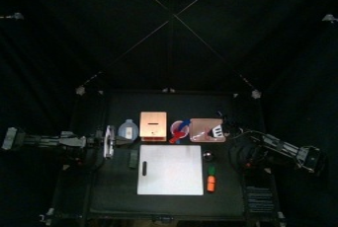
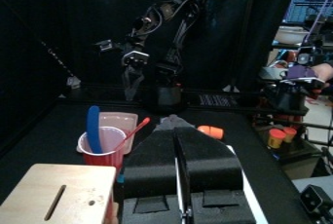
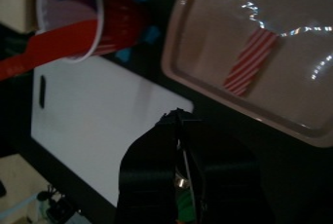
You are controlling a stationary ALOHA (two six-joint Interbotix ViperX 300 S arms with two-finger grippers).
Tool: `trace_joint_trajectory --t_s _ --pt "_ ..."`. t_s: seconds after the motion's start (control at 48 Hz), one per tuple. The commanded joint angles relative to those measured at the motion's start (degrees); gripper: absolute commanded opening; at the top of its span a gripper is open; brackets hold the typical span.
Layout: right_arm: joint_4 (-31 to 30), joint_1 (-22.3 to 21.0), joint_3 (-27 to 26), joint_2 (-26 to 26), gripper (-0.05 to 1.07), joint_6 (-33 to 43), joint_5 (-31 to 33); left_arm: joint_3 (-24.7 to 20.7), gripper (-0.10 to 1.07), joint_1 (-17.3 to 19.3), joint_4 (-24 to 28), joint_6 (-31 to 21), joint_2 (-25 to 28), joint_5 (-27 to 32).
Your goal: Grab salmon
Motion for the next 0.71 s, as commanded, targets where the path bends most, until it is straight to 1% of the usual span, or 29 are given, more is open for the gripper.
trace_joint_trajectory --t_s 0.0,0.062,0.167,0.229,0.25,0.312,0.354,0.417,0.479,0.688 --pt "-4.75 -0.62 0.09 1.49 0.16 4.57 0.88 -0.7 0.09 0.26 -0.09 0.18 0.35 -0.62" --pt "-8.26 -0.62 1.05 2.9 0.23 8.7 1.41 -0.7 0.09 0.26 0.0 0.26 0.35 -0.7" --pt "-13.1 -0.26 2.37 5.36 0.4 15.91 1.32 -1.05 0.09 0.18 0.09 0.26 0.35 -0.88" --pt "-15.82 0.88 2.29 6.77 0.52 19.69 0.97 -1.14 0.1 0.18 0.18 0.26 0.35 -1.32" --pt "-17.31 1.58 2.2 7.47 0.58 21.27 0.53 -1.14 0.1 0.26 0.26 0.26 0.26 -1.58" --pt "-19.86 3.25 1.67 8.53 0.71 24.17 -0.35 -1.05 0.1 0.26 0.44 0.26 0.35 -2.37" --pt "-21.01 3.96 1.14 9.23 0.78 25.66 -0.97 -0.88 0.1 0.26 0.62 0.35 0.35 -2.81" --pt "-22.68 5.01 0.53 10.2 0.85 28.04 -1.23 -0.7 0.1 0.18 0.79 0.35 0.35 -3.16" --pt "-23.91 5.45 0.26 11.25 0.88 29.97 -1.49 -0.62 0.1 0.26 0.79 0.35 0.26 -3.43" --pt "-27.95 5.36 -0.53 16.08 0.88 34.63 -3.43 -0.44 0.1 0.44 0.79 0.35 0.35 -3.43"
